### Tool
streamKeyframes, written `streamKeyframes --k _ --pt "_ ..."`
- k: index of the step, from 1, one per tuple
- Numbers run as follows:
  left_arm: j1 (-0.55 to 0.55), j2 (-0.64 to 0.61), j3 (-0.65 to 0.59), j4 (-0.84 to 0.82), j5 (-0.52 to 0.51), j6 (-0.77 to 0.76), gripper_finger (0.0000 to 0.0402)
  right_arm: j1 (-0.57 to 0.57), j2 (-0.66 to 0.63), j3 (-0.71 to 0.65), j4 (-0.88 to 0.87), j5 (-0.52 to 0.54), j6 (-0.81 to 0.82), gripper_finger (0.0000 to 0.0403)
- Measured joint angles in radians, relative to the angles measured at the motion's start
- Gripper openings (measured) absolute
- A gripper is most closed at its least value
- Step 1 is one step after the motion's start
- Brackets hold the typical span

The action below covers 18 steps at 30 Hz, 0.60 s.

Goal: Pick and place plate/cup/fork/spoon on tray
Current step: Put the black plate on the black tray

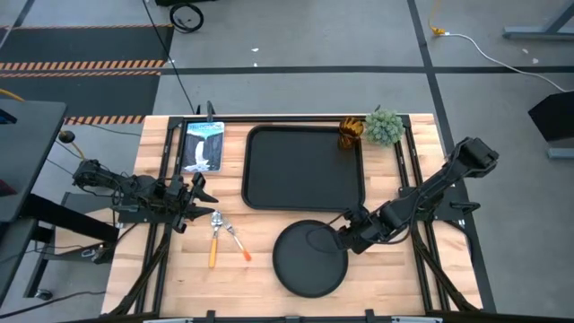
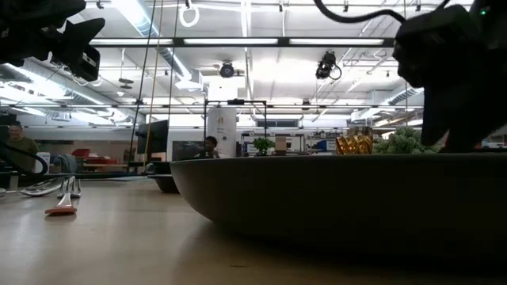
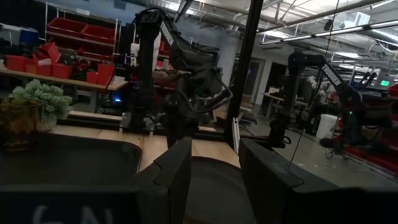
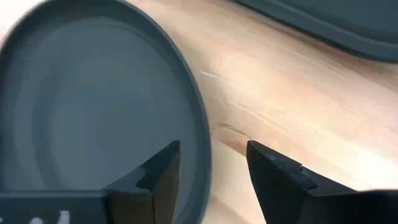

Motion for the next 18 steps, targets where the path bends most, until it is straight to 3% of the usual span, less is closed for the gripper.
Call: streamKeyframes --k 11,18 --pt "0.0 0.0 0.0 -0.001 0.0 0.0 0.0142 0.0 0.03 -0.105 0.255 -0.054 -0.028 0.0201" --pt "0.0 0.0 0.0 -0.003 0.0 0.0 0.0142 -0.003 0.092 -0.112 0.275 -0.088 -0.005 0.018"
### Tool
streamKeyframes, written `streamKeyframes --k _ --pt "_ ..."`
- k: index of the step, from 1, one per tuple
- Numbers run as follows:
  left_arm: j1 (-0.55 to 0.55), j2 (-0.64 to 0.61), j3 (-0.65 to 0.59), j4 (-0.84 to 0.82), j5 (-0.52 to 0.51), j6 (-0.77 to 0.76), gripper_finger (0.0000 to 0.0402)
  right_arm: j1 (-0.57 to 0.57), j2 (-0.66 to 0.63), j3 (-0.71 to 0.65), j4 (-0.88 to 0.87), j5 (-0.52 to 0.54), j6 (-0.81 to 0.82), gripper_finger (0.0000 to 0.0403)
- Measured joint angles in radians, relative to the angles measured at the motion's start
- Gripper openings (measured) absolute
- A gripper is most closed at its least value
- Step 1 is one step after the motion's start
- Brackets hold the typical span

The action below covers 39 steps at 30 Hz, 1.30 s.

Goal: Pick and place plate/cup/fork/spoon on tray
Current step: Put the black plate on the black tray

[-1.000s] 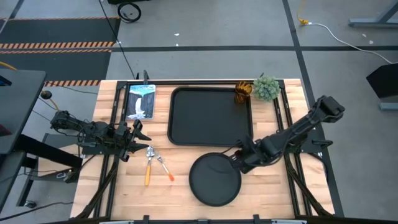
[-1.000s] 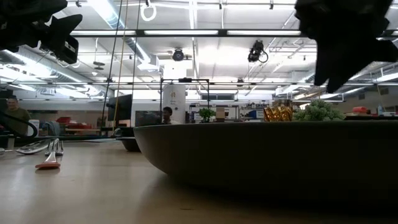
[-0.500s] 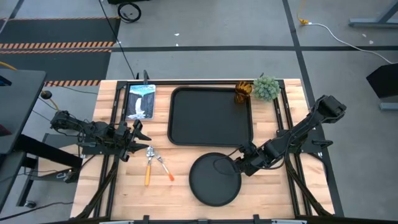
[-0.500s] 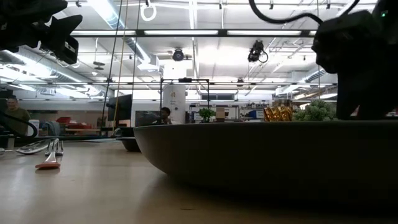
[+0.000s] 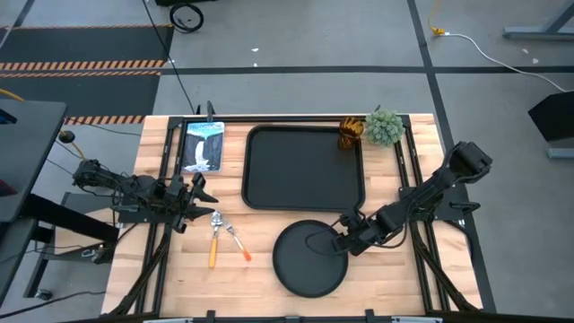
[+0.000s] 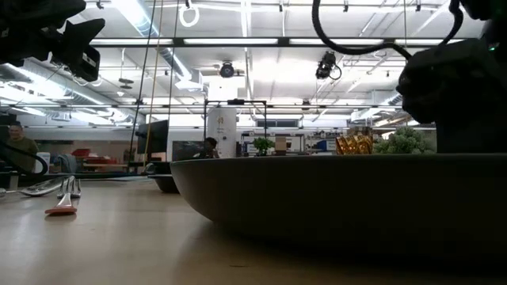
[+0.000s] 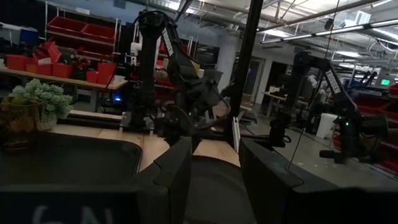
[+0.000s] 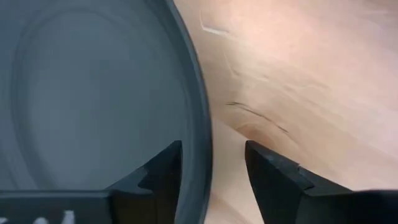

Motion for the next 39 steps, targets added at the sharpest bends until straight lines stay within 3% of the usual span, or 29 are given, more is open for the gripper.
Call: streamKeyframes --k 20,27,33,39 --pt "0.0 0.0 0.0 0.003 0.0 0.0 0.0142 -0.02 -0.004 0.003 0.005 -0.042 0.074 0.0012" --pt "0.0 0.0 0.0 0.003 0.0 0.0 0.0142 -0.031 -0.038 0.001 0.027 -0.08 0.045 0.0013" --pt "0.0 0.0 0.0 0.003 0.0 0.0 0.0142 -0.038 -0.121 0.001 0.033 -0.038 0.047 0.001" --pt "0.0 0.0 0.0 0.003 0.0 0.0 0.0142 -0.114 -0.197 0.001 -0.051 -0.018 0.075 0.001"
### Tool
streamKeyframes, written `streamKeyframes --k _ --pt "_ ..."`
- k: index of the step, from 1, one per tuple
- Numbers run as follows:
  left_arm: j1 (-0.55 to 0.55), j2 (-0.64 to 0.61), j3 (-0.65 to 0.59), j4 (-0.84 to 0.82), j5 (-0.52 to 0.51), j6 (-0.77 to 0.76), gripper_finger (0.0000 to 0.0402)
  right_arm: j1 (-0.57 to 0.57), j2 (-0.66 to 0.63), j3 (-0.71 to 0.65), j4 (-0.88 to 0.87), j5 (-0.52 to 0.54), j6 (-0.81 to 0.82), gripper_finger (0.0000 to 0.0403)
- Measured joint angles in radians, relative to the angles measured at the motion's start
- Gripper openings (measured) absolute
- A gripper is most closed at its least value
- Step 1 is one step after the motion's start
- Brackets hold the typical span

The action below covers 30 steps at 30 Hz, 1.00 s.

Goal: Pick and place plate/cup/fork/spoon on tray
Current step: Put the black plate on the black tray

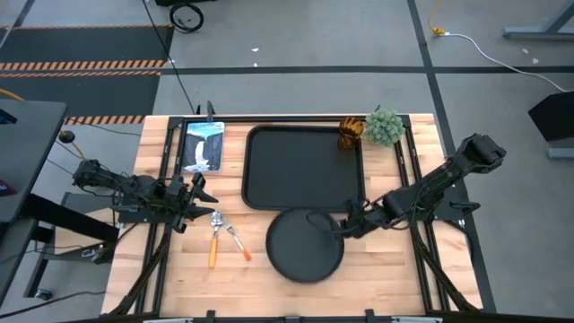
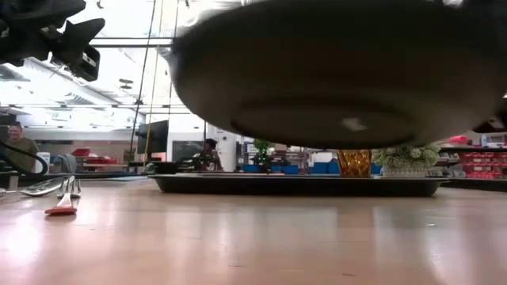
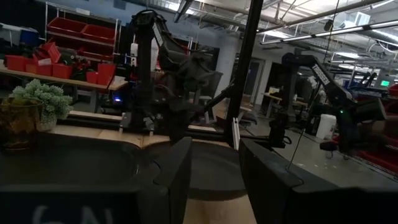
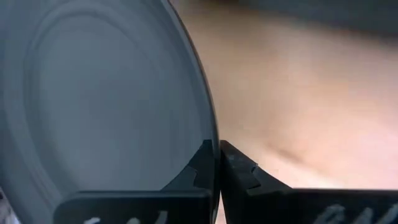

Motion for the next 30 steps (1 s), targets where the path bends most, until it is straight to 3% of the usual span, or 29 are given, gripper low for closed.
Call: streamKeyframes --k 15,30 --pt "0.0 0.0 0.0 0.0 0.0 0.0 0.0142 -0.338 -0.222 0.0 -0.389 0.044 -0.103 0.001" --pt "0.0 0.0 0.0 0.0 0.0 0.0 0.0142 -0.692 -0.349 -0.157 -0.328 -0.08 -0.318 0.001"
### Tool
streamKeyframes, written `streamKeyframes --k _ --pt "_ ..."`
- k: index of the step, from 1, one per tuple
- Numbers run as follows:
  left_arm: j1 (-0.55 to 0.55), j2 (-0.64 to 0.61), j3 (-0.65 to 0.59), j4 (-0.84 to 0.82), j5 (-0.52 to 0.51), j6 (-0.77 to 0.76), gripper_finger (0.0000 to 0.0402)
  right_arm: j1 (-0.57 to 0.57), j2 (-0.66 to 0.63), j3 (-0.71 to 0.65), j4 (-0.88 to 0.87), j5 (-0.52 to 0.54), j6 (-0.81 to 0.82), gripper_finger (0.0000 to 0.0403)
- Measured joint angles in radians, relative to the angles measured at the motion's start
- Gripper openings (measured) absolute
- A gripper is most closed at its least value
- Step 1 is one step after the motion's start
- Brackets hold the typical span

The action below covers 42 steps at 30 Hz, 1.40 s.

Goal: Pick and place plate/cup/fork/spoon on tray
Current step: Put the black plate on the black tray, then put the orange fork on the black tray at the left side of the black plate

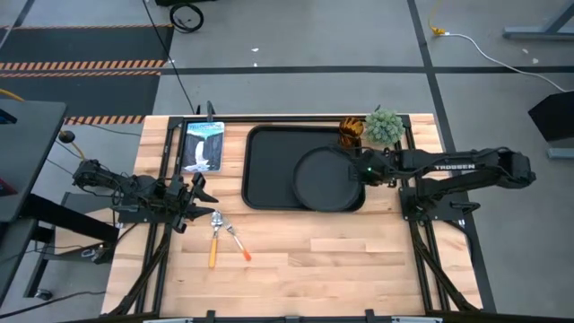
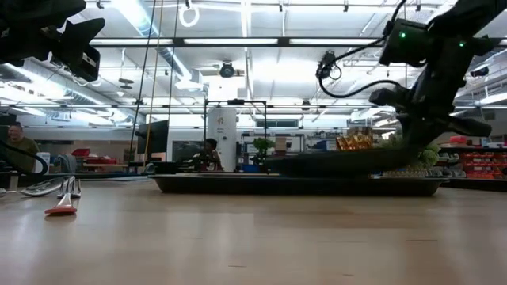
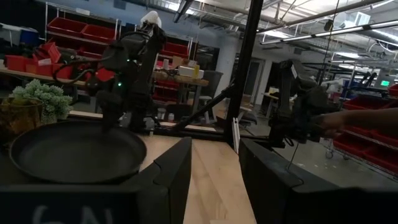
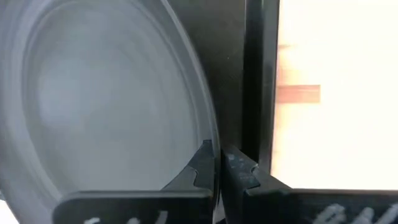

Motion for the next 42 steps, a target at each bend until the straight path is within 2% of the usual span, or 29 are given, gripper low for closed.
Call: streamKeyframes --k 10,22,34,37,42 --pt "0.0 0.0 0.0 0.0 0.0 0.0 0.0142 -0.059 0.008 -0.009 0.02 -0.032 -0.044 0.0021" --pt "0.0 0.0 0.0 0.0 0.0 0.0 0.0142 -0.064 0.008 -0.009 -0.005 -0.026 -0.075 0.0083" --pt "0.0 0.0 0.0 0.0 0.0 0.0 0.0142 -0.064 0.006 -0.009 -0.014 -0.068 -0.169 0.015" --pt "0.0 0.0 0.0 0.0 0.0 0.0 0.0142 -0.064 -0.001 -0.009 -0.018 -0.048 -0.206 0.0163" --pt "0.0 0.0 0.0 0.0 0.0 0.0 0.0142 -0.032 -0.043 -0.009 -0.018 0.041 -0.233 0.017"
